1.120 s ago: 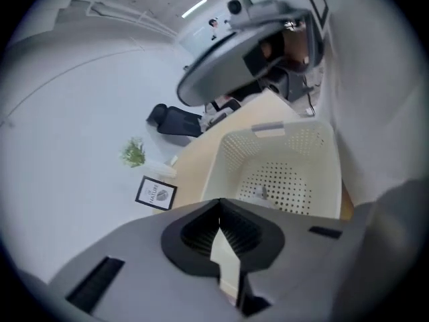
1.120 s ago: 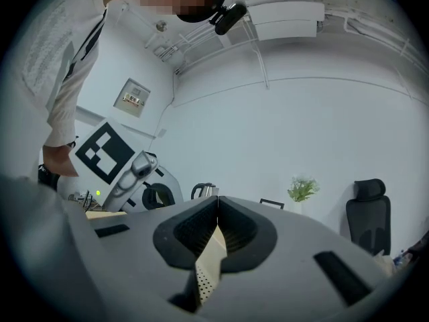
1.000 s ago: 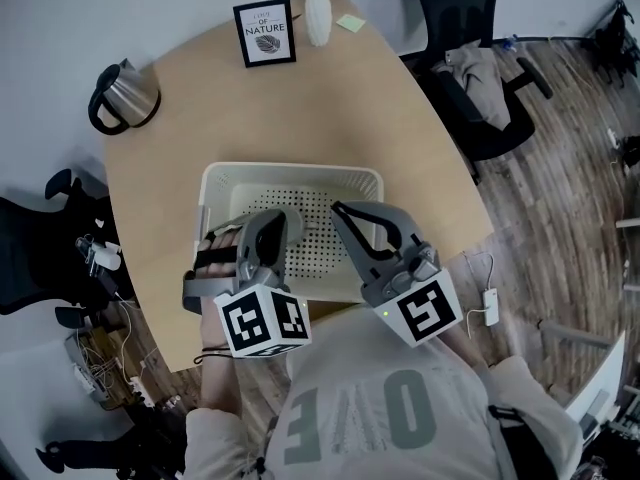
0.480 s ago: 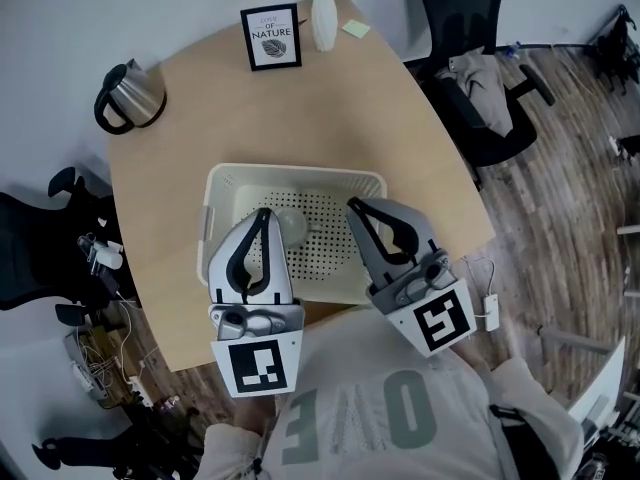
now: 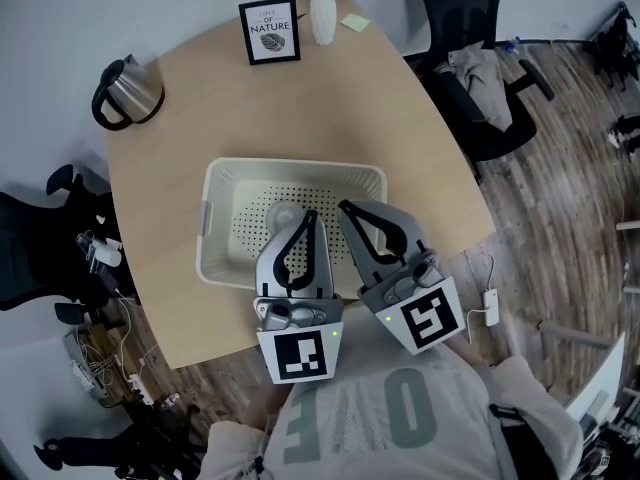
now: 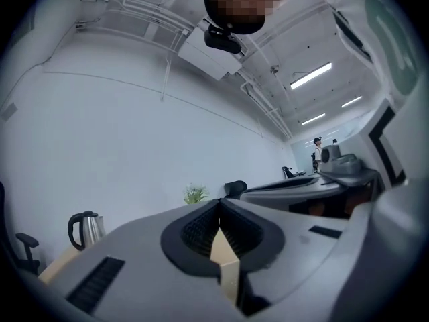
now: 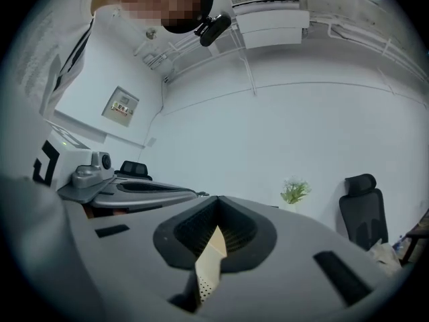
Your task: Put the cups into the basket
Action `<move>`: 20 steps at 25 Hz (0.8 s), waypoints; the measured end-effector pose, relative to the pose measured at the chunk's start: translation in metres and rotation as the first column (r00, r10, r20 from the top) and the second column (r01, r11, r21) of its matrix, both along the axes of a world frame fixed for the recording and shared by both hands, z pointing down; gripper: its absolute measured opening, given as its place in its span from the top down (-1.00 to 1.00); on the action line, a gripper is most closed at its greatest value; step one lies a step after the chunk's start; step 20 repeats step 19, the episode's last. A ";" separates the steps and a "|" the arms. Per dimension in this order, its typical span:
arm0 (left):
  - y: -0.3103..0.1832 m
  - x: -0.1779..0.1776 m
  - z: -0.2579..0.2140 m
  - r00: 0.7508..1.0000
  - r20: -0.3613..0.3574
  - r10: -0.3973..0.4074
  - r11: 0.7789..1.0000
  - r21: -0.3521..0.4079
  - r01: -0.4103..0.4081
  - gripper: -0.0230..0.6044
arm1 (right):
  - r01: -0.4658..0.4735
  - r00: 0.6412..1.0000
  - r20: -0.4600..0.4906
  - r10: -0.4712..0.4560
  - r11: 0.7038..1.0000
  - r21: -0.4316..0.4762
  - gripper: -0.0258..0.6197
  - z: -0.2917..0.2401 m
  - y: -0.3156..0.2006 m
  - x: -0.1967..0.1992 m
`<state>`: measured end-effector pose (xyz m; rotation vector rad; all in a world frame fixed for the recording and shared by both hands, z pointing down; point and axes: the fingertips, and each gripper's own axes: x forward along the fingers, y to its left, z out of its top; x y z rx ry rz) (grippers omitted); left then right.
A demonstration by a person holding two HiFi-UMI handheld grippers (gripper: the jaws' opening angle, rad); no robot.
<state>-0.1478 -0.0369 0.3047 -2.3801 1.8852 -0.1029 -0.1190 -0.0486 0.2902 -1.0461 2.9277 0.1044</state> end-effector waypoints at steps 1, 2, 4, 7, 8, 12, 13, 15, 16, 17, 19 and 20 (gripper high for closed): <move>0.000 0.001 0.001 1.000 0.017 0.005 1.000 -0.005 -0.005 0.90 | 0.001 1.000 -0.005 -0.001 1.000 0.001 0.92 0.001 0.001 -0.001; -0.001 0.001 0.002 1.000 0.026 0.006 1.000 -0.013 -0.006 0.90 | 0.003 1.000 -0.008 -0.003 1.000 -0.002 0.92 0.001 0.001 -0.001; 0.000 -0.001 0.004 1.000 0.026 -0.002 1.000 -0.026 0.002 0.90 | 0.007 1.000 -0.012 -0.007 1.000 -0.008 0.92 0.002 0.003 -0.001; 0.001 -0.004 0.007 1.000 0.027 -0.011 0.999 -0.034 0.012 0.90 | 0.012 1.000 -0.016 -0.012 1.000 -0.012 0.92 0.005 0.005 -0.001; 0.001 -0.005 0.007 0.999 0.031 -0.013 0.999 -0.035 0.014 0.90 | 0.013 1.000 -0.016 -0.014 1.000 -0.013 0.92 0.006 0.005 -0.002; 0.002 -0.007 0.009 0.999 0.041 -0.010 0.999 -0.043 0.012 0.90 | 0.021 1.000 -0.020 -0.021 1.000 -0.011 0.92 0.006 0.007 -0.004; 0.002 -0.007 0.009 0.999 0.041 -0.009 0.999 -0.044 0.010 0.90 | 0.022 1.000 -0.021 -0.022 1.000 -0.012 0.92 0.007 0.007 -0.004; 0.003 -0.006 0.009 0.999 0.044 -0.005 0.999 -0.044 0.007 0.90 | 0.025 0.999 -0.022 -0.025 1.000 -0.011 0.92 0.007 0.008 -0.004; 0.003 -0.005 0.009 0.999 0.047 -0.004 0.999 -0.044 0.006 0.90 | 0.028 0.999 -0.022 -0.028 1.000 -0.010 0.92 0.006 0.009 -0.004; 0.004 -0.005 0.009 0.999 0.050 -0.003 0.999 -0.045 0.005 0.90 | 0.030 0.999 -0.021 -0.030 0.999 -0.010 0.92 0.006 0.010 -0.004; 0.005 -0.005 0.009 0.998 0.056 -0.001 0.999 -0.047 0.003 0.90 | 0.036 0.999 -0.018 -0.036 0.999 -0.015 0.92 0.006 0.011 -0.004; 0.005 -0.005 0.009 0.998 0.056 -0.001 0.999 -0.047 0.003 0.90 | 0.036 0.999 -0.018 -0.036 0.999 -0.015 0.92 0.006 0.011 -0.004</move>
